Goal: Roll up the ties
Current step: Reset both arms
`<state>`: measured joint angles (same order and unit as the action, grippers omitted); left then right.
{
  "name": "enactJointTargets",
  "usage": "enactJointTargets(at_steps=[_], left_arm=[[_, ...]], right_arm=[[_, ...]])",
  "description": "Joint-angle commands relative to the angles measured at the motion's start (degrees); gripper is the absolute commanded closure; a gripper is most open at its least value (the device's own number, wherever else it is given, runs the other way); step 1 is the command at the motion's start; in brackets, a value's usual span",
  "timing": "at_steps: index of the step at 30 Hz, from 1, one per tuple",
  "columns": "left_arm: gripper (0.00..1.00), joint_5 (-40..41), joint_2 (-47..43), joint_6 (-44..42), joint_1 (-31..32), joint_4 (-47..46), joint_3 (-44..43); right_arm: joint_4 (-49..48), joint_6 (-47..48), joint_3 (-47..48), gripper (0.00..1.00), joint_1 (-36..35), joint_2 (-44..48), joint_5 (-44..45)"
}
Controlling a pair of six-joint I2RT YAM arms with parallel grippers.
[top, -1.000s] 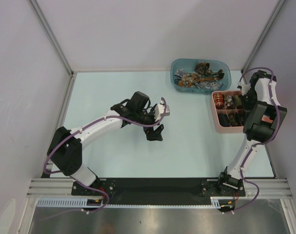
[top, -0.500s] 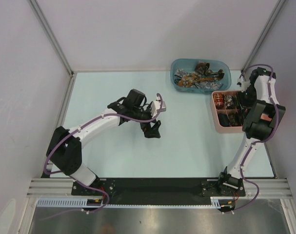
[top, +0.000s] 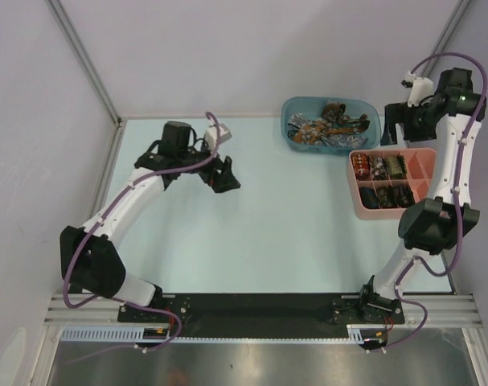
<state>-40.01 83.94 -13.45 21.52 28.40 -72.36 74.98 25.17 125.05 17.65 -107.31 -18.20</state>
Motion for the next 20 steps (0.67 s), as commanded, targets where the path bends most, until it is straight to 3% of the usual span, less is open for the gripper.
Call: enactJointTargets(at_steps=[1,2,7,12,15,20], left_arm=[[0.0,-3.41,-4.13,7.03,-10.06,3.15,-1.48],[0.01,-2.97,-4.48,7.04,-11.66,4.11,-0.43],[0.01,-1.22,-6.76,3.09,-18.87,11.93,1.77],[0.01,5.11,-14.76,0.45,-19.32,10.36,10.47],[0.0,6.7,-14.95,1.76,-19.23,9.65,13.2],[0.01,7.75,-14.86,4.92,-19.32,8.95,11.99]], right_arm=[[-7.95,-5.21,-9.53,0.0,-6.91,8.77,-10.79],[-10.79,-6.7,-16.79,0.0,-8.32,11.83,-11.68],[-26.16,-15.47,-35.2,0.0,-17.37,16.34,-12.65],[-38.57,-22.17,-54.17,0.0,-25.55,20.02,-13.88],[-42.89,-22.45,-58.33,0.0,-29.33,21.52,-11.71],[-41.85,-22.0,-58.0,0.0,-30.04,25.13,-10.9]])
